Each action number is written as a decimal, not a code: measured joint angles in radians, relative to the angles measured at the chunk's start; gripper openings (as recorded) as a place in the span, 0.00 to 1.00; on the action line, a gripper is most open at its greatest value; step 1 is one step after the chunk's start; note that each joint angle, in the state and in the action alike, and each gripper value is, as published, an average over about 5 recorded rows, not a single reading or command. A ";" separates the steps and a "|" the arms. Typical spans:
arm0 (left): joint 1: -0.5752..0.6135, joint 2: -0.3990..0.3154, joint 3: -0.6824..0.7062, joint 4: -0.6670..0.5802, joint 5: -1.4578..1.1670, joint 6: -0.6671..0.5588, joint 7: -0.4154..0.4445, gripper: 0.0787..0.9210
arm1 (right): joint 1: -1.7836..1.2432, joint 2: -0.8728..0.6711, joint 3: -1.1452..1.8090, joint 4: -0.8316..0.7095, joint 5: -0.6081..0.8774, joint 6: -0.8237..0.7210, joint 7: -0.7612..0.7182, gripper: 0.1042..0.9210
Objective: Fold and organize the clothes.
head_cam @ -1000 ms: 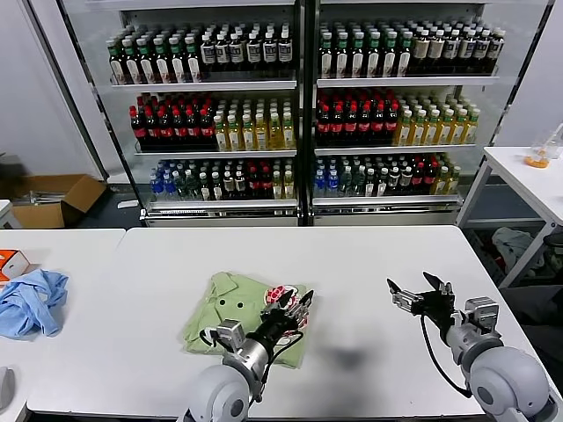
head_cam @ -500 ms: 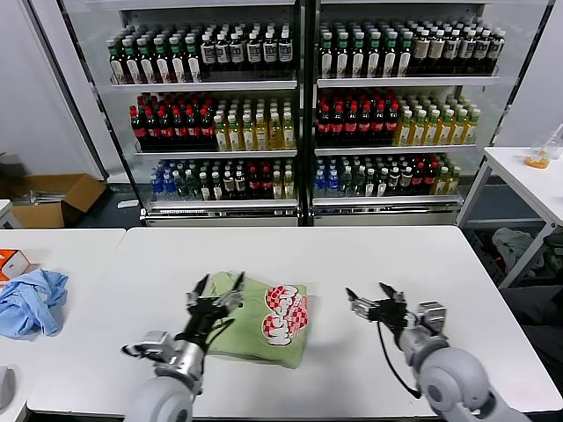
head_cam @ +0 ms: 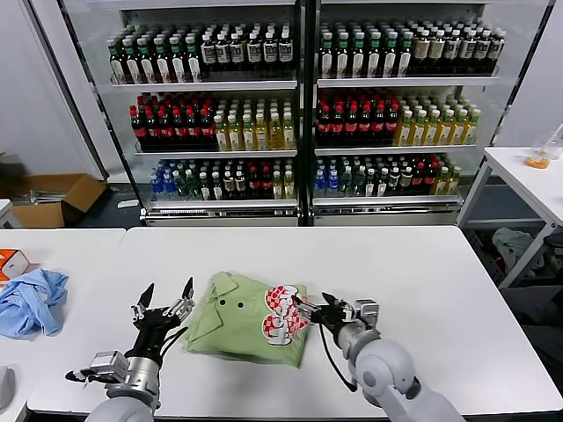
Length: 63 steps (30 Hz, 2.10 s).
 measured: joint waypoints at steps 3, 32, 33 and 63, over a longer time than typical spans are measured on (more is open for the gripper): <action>0.012 0.000 -0.010 0.000 0.007 -0.001 -0.001 0.88 | 0.018 0.025 -0.013 -0.030 0.014 0.000 0.007 0.70; 0.041 0.011 -0.039 -0.001 0.014 -0.002 -0.007 0.88 | 0.178 0.057 -0.044 -0.245 -0.074 -0.013 -0.042 0.00; 0.041 0.011 -0.037 -0.002 0.015 -0.001 -0.007 0.88 | 0.188 0.052 -0.043 -0.255 -0.084 -0.015 -0.051 0.00; 0.071 -0.013 0.040 -0.066 0.085 0.016 0.022 0.88 | -0.011 -0.095 0.174 -0.136 -0.542 0.390 -0.220 0.69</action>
